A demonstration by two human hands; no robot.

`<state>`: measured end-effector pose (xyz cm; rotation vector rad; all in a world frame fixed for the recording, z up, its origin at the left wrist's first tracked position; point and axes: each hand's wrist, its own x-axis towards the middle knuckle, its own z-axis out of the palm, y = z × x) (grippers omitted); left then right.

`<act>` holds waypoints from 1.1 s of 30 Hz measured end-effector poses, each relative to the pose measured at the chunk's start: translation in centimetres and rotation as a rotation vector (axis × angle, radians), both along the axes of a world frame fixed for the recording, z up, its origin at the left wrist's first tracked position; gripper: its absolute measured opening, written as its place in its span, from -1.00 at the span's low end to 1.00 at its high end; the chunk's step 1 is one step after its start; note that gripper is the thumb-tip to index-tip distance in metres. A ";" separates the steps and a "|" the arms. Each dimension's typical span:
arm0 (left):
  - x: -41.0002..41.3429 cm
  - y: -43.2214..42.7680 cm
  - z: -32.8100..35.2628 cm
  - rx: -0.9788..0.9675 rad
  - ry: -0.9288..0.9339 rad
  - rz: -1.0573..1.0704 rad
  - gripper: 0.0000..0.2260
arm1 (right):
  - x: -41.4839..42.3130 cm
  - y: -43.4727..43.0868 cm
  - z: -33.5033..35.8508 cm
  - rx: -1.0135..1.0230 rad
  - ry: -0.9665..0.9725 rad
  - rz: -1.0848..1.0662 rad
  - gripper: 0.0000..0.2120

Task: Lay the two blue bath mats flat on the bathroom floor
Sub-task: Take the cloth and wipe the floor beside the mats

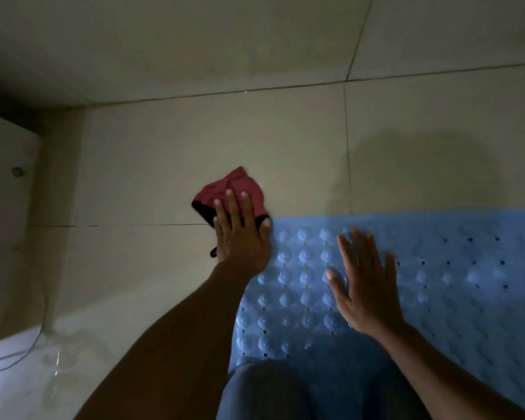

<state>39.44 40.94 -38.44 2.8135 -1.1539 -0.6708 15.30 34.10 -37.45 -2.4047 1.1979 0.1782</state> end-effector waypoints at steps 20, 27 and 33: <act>-4.0 -6.3 0.5 -0.210 0.000 -0.435 -0.40 | -1.1 -1.4 -0.5 0.190 0.145 0.174 -0.22; -10.4 2.1 -1.2 -0.090 -0.101 -0.161 -0.40 | -1.0 -0.7 -1.4 0.051 0.098 0.157 -0.24; -10.3 2.0 -1.3 -0.103 -0.160 -0.202 -0.36 | -1.2 -0.7 -2.4 -0.023 0.086 0.163 -0.23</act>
